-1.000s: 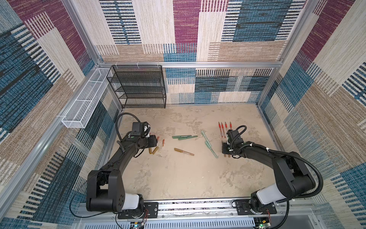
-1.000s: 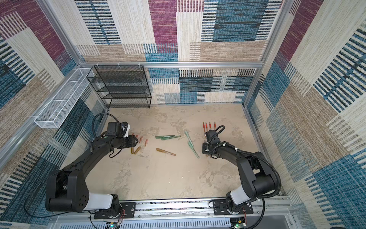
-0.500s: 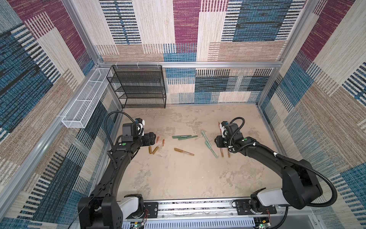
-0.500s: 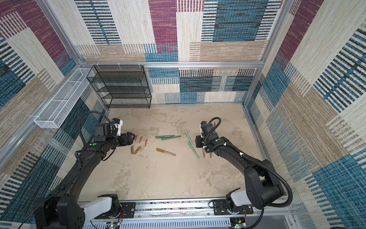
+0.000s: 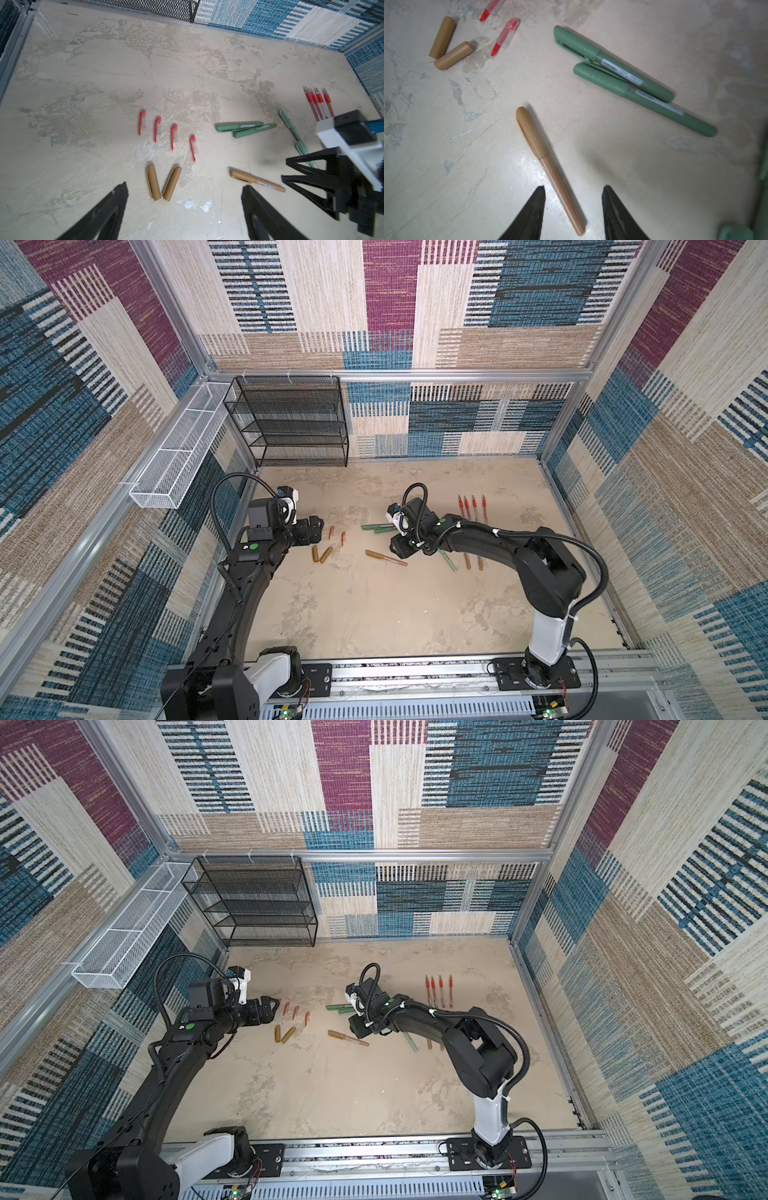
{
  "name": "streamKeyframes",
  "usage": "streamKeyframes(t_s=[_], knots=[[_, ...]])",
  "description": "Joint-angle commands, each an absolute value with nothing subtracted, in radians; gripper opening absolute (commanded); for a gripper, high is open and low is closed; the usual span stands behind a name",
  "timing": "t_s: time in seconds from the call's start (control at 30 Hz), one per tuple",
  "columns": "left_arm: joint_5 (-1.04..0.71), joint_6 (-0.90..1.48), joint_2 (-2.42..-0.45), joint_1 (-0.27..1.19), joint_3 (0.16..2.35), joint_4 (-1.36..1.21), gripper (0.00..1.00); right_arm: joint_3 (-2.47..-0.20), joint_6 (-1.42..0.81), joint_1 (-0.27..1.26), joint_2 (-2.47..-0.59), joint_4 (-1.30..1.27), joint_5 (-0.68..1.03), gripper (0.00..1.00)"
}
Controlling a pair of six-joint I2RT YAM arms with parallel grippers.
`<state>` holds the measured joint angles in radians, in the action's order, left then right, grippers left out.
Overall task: Open the pen caps
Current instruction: 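Release the marker beside the first uncapped marker and raise the right gripper, then move the right gripper to a third tan marker and close on it, then bring the marker cap to the left gripper while the left gripper grasps the cap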
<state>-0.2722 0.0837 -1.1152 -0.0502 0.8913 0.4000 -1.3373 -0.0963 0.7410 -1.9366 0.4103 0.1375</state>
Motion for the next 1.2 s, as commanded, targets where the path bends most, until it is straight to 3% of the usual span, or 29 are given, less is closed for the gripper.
streamKeyframes(t_s=[0.0, 0.33, 0.47, 0.7, 0.8, 0.97, 1.17], knots=[[-0.293, 0.062, -1.108, -0.051, 0.894, 0.384, 0.89, -1.391, -0.035, 0.757, -1.991, 0.482, 0.139, 0.50], [-0.284, 0.062, -1.110, -0.055, 0.888, 0.377, 0.89, -1.434, -0.003, 0.787, -2.090, 0.516, 0.161, 0.47], [-0.302, 0.072, -1.109, -0.058, 0.902, 0.395, 0.89, -1.403, -0.009, 0.804, -2.076, 0.522, 0.165, 0.40], [-0.307, 0.087, -1.114, -0.061, 0.900, 0.388, 0.89, -1.329, -0.026, 0.813, -2.037, 0.515, 0.159, 0.16], [-0.327, 0.095, -1.112, -0.061, 0.891, 0.366, 0.89, -1.301, -0.032, 0.812, -1.993, 0.489, 0.170, 0.12], [-0.490, 0.169, -1.117, -0.061, 0.881, 0.334, 0.89, -1.299, -0.101, 0.813, -1.915, 0.445, 0.191, 0.11], [-0.715, 0.360, -1.130, -0.058, 0.821, 0.207, 0.89, -1.218, -0.276, 0.816, -1.763, 0.180, 0.314, 0.11]])
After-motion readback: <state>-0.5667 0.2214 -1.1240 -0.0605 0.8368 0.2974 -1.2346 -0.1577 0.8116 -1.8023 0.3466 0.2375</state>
